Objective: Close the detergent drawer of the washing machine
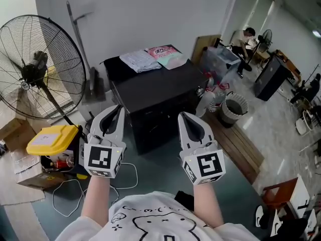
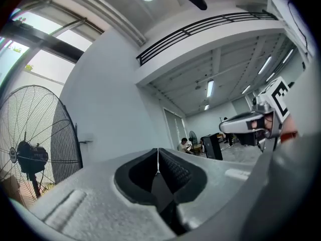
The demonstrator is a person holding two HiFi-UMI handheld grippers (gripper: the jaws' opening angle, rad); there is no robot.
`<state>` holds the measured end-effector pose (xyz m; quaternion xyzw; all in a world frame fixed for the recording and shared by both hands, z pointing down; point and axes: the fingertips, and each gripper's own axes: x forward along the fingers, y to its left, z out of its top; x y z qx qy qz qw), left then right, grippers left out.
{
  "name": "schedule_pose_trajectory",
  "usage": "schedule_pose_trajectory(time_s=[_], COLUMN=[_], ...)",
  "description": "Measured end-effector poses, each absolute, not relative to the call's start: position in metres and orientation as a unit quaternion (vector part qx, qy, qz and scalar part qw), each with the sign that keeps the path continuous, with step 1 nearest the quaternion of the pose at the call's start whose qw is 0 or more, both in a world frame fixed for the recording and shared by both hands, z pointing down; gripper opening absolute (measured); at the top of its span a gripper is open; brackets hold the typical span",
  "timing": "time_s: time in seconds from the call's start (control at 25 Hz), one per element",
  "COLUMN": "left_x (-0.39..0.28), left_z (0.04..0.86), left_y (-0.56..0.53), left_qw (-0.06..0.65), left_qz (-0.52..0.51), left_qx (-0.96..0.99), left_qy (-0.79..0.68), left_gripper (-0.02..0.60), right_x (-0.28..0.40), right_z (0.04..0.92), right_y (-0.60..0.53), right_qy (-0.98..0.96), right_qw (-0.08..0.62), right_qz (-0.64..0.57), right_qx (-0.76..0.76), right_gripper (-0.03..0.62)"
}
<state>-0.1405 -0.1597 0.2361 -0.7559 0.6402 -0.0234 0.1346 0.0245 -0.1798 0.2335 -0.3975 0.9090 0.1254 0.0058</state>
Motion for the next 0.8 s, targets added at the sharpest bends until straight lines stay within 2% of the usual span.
schedule_pose_trajectory(time_s=[0.8], left_x=[-0.128], left_z=[0.221], left_y=[-0.150], left_qw=[0.148], left_qz=[-0.009], left_qx=[-0.771], left_qy=[0.620], left_gripper=[0.018], right_x=[0.032], right_z=[0.221], right_y=[-0.165], right_qy=[0.896], right_qw=[0.001], right_qz=[0.149], right_qx=[-0.417], right_gripper=[-0.002])
